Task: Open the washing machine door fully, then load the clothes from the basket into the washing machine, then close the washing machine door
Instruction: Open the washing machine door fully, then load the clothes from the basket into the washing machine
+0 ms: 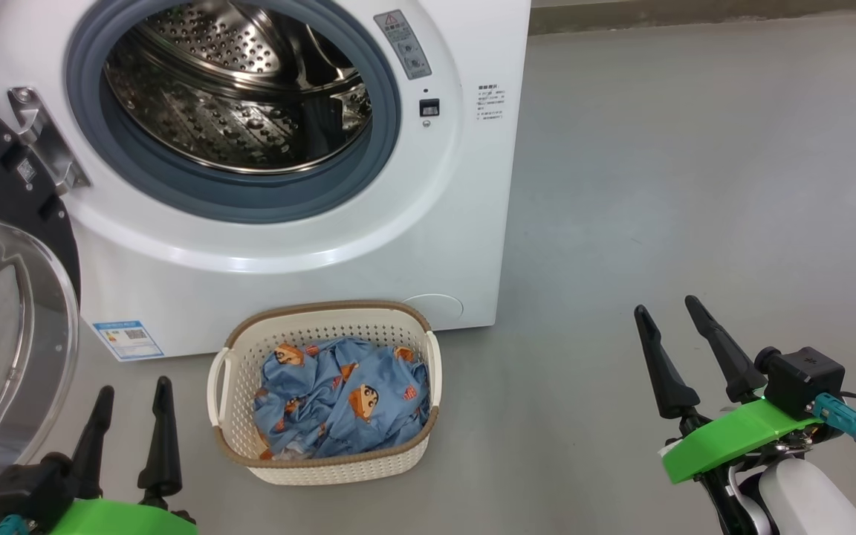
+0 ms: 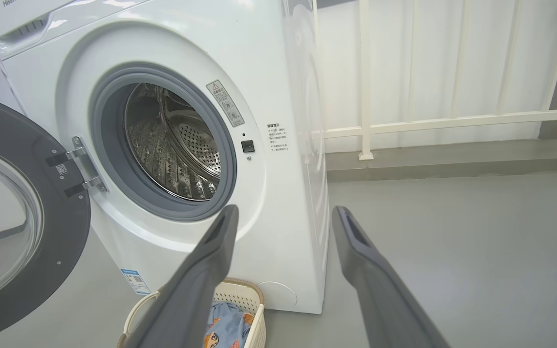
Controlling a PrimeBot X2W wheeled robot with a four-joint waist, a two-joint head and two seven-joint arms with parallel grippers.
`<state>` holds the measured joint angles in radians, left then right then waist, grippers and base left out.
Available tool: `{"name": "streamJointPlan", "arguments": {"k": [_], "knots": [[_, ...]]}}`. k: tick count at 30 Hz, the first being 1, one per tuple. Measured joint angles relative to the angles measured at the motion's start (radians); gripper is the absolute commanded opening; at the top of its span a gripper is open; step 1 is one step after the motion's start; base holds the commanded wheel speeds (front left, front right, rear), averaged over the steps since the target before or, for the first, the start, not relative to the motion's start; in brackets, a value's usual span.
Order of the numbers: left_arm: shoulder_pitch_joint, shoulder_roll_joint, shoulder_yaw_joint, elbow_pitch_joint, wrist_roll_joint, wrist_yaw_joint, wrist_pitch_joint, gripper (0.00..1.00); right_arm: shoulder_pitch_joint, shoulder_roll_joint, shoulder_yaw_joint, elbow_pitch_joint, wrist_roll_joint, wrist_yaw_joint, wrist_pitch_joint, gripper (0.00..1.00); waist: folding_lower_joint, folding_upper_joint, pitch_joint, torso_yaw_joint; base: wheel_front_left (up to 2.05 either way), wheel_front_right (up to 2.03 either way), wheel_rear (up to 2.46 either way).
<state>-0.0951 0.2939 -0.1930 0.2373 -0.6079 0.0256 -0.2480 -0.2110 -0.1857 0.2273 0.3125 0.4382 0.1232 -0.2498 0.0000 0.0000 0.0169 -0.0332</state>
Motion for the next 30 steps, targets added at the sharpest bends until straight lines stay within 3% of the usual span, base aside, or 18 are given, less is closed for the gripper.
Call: {"name": "streamJointPlan", "arguments": {"k": [30], "knots": [[0.000, -0.018, 0.019, 0.002, 0.045, -0.034, -0.003, 1.00, 0.000, 0.002, -0.005, 0.002, -0.007, 0.000, 0.000, 1.00, 0.0000, 0.0000, -0.001, 0.012, 0.00, 0.00, 0.00]]}}
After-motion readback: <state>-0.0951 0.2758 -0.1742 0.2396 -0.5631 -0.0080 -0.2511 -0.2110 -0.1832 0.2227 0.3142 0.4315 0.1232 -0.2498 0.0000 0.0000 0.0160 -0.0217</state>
